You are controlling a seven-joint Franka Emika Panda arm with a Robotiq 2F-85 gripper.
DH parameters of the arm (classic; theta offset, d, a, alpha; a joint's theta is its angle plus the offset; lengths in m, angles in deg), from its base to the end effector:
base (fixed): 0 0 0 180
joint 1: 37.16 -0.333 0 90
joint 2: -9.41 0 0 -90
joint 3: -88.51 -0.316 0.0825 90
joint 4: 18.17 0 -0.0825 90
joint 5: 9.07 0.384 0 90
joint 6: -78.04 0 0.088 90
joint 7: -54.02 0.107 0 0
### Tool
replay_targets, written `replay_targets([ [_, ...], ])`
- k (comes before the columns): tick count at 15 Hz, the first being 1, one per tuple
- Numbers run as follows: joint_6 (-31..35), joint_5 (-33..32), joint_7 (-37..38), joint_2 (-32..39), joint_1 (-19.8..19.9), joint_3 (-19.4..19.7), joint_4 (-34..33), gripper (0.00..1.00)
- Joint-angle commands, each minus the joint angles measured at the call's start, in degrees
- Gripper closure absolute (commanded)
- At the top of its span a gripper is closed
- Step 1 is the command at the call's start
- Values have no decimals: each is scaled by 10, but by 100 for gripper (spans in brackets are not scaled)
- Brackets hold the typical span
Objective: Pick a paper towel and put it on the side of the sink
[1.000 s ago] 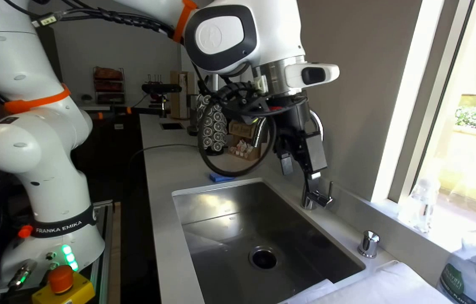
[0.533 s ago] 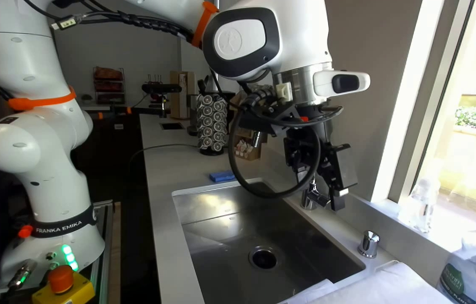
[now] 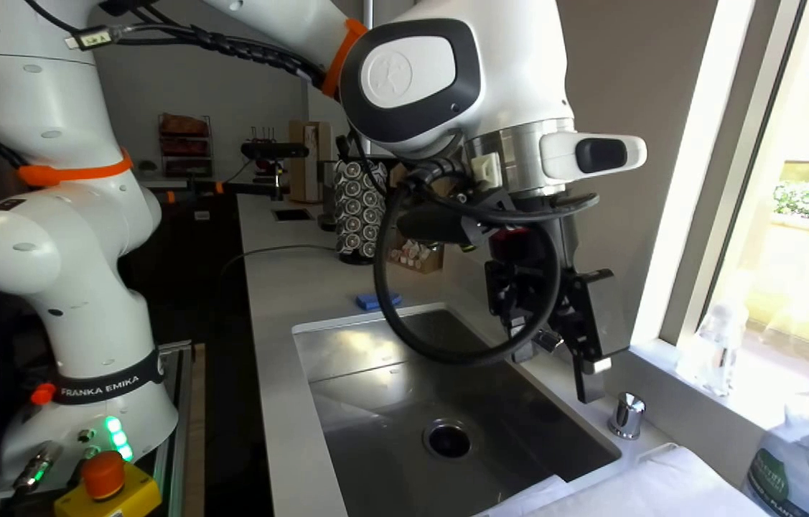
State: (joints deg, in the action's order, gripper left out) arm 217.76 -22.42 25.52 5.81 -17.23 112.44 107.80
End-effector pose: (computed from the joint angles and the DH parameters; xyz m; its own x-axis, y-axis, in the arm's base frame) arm 0.3929 -0.3814 0.4388 0.9821 -0.0900 0.1653 -0.1346 -0.9497 0.2826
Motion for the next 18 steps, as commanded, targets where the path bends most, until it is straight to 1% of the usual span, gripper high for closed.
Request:
replay_targets([
  [1,23,-21,1,31,15,1,-11,0],
  [5,45,-11,-9,50,24,2,-13,0],
  [7,50,-7,-10,60,28,2,-17,4],
  [8,53,-2,-13,65,30,2,-20,4],
  [9,55,1,-15,70,32,2,-22,8],
  [11,59,3,-15,80,36,1,-29,11],
  [12,61,6,-17,85,38,0,-32,16],
  [13,64,8,-18,90,40,0,-34,16],
  [14,66,11,-22,94,43,-1,-37,23],
  [15,67,12,-21,100,46,0,-40,21],
  [18,67,17,-26,111,52,-2,-46,24],
])
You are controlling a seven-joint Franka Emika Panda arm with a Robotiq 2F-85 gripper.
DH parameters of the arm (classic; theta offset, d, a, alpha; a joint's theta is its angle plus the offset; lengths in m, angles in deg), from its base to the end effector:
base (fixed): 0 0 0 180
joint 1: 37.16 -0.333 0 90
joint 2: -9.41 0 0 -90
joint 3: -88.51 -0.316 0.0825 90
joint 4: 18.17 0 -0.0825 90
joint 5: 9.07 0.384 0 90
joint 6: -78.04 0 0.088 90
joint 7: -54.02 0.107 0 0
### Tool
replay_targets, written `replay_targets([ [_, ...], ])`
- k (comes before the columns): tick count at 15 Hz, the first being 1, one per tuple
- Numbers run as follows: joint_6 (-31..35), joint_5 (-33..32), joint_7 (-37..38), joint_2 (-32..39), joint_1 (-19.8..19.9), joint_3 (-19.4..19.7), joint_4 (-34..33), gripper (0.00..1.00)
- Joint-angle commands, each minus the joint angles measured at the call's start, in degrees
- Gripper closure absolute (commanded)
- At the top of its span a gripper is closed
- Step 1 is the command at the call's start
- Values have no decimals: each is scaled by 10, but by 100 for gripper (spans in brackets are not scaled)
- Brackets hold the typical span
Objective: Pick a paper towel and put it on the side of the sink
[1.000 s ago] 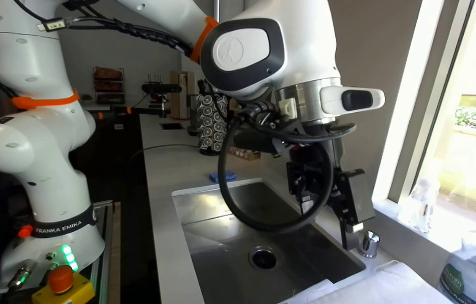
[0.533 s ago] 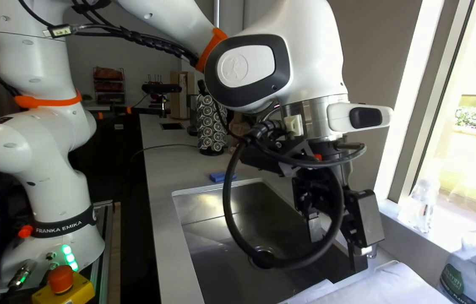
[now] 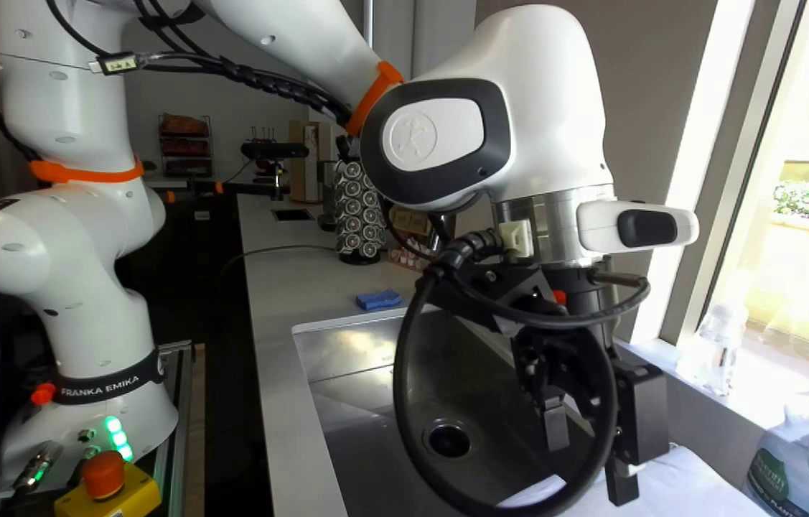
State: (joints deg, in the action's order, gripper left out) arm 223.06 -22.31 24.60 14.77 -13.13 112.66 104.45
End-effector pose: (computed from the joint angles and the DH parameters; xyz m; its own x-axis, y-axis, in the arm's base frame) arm 0.3910 -0.4283 0.3965 0.9830 -0.1263 0.1331 -0.1638 -0.9310 0.3262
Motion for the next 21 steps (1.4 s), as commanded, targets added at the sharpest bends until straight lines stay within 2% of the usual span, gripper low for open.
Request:
replay_targets([
  [1,13,18,-18,24,13,-5,-14,24],
  [4,11,21,-18,30,18,-8,-20,37],
  [5,11,22,-18,32,19,-8,-22,45],
  [6,12,24,-18,34,20,-9,-23,40],
  [11,11,28,-19,34,21,-11,-26,45],
  [13,10,31,-21,34,22,-12,-27,52],
  [14,11,32,-22,35,22,-13,-26,59],
  [16,10,35,-24,36,22,-14,-25,57],
  [20,10,41,-28,39,23,-15,-26,65],
  [21,9,42,-29,40,23,-15,-26,73],
])
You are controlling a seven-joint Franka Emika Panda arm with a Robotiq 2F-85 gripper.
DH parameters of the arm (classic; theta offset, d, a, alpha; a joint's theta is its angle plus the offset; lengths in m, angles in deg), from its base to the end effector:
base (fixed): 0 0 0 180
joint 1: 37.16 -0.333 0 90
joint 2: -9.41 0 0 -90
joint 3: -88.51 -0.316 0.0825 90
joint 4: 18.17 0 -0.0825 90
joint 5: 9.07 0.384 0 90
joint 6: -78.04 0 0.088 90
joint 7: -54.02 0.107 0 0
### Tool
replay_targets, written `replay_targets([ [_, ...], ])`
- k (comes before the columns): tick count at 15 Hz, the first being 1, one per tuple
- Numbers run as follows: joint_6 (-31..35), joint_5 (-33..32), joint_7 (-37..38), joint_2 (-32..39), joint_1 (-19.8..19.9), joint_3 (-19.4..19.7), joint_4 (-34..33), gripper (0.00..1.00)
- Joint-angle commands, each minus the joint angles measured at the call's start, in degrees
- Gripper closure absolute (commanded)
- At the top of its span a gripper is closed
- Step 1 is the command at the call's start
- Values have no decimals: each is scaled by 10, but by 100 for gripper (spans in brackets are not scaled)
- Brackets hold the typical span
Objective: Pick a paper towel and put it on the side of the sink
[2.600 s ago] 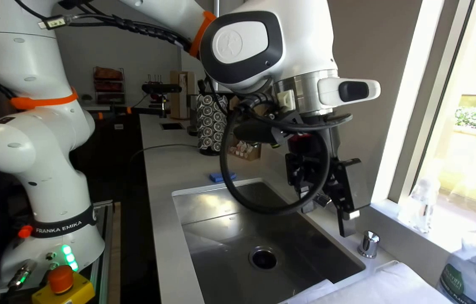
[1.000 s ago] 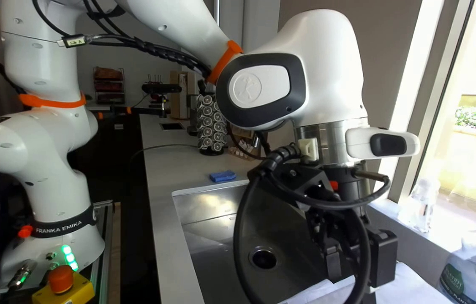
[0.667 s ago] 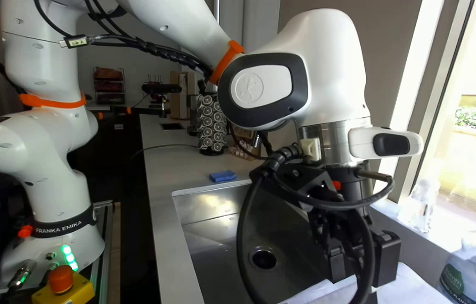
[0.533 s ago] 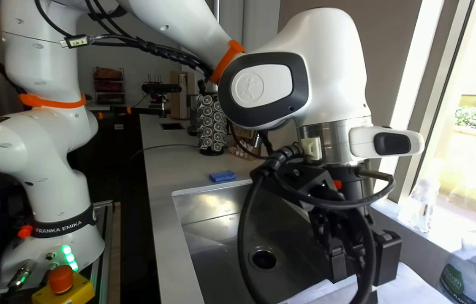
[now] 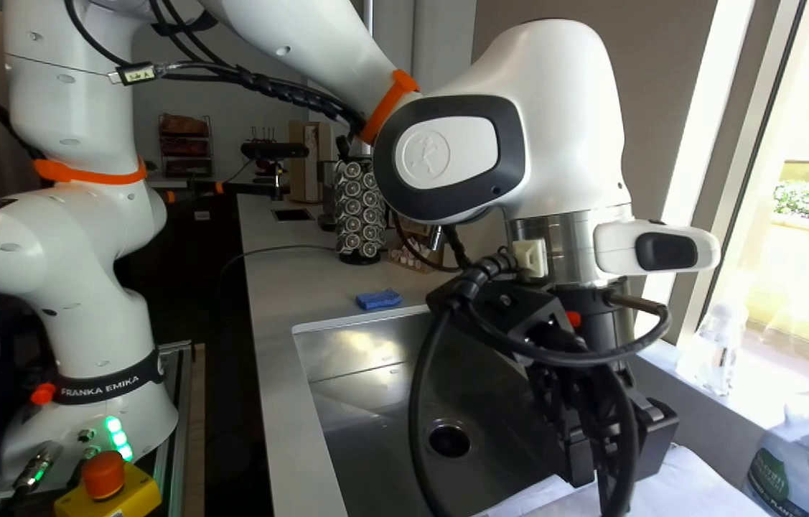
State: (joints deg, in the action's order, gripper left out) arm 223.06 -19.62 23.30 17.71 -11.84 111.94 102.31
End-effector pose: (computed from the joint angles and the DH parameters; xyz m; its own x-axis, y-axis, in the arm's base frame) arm 0.3958 -0.4403 0.3861 0.9809 -0.1439 0.1307 -0.1783 -0.9337 0.3106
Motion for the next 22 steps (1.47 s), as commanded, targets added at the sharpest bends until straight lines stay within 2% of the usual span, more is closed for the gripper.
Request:
replay_targets([
  [1,9,17,-17,11,11,-9,-5,80],
  [2,9,18,-18,12,12,-10,-5,79],
  [4,9,19,-18,12,11,-10,-6,92],
  [6,8,21,-18,11,11,-11,-7,91],
  [7,9,21,-18,11,11,-12,-7,94],
  [9,8,23,-18,11,11,-12,-9,96],
  [12,8,23,-18,10,11,-12,-10,85],
  [13,9,23,-18,10,11,-12,-11,84],
  [15,8,23,-18,9,11,-12,-12,86],
  [17,8,24,-18,9,11,-12,-14,98],
  [18,7,24,-19,9,11,-13,-15,99],
  [22,7,24,-18,8,11,-13,-16,99],
])
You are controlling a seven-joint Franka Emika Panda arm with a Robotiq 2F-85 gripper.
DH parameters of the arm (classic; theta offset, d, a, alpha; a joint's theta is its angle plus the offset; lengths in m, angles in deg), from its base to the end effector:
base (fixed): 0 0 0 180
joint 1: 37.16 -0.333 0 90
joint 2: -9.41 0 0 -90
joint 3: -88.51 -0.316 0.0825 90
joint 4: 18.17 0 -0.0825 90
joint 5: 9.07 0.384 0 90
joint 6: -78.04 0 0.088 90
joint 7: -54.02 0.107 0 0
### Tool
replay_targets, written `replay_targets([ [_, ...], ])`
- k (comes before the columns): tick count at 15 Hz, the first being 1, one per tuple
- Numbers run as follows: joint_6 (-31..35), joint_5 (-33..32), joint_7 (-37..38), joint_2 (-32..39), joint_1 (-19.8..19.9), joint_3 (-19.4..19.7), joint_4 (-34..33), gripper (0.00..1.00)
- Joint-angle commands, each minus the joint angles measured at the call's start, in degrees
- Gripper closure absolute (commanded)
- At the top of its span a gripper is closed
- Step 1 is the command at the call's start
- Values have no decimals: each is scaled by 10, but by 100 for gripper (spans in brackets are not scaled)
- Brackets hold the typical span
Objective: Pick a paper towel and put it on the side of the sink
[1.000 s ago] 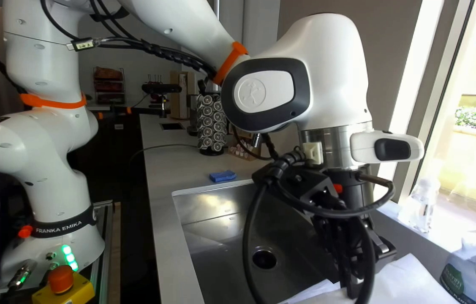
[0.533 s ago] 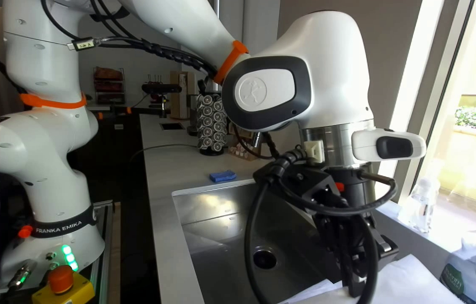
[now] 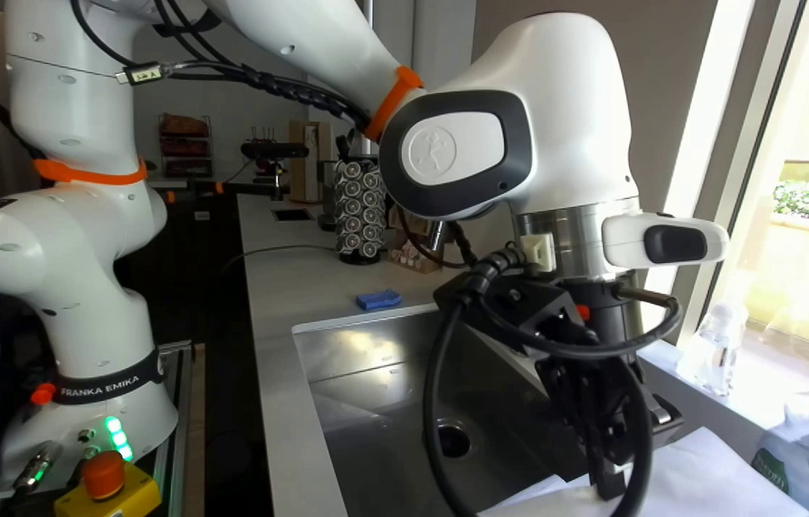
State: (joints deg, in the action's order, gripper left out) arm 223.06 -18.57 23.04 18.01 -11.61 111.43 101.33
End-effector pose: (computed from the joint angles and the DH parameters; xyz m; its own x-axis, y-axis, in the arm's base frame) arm 0.4011 -0.4415 0.3910 0.9784 -0.1449 0.1473 -0.1847 -0.9333 0.3081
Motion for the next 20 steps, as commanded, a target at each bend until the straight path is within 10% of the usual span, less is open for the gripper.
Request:
replay_targets([
  [1,7,13,-15,4,8,-8,-8,99],
  [20,1,10,-14,-20,2,-17,-25,99],
])
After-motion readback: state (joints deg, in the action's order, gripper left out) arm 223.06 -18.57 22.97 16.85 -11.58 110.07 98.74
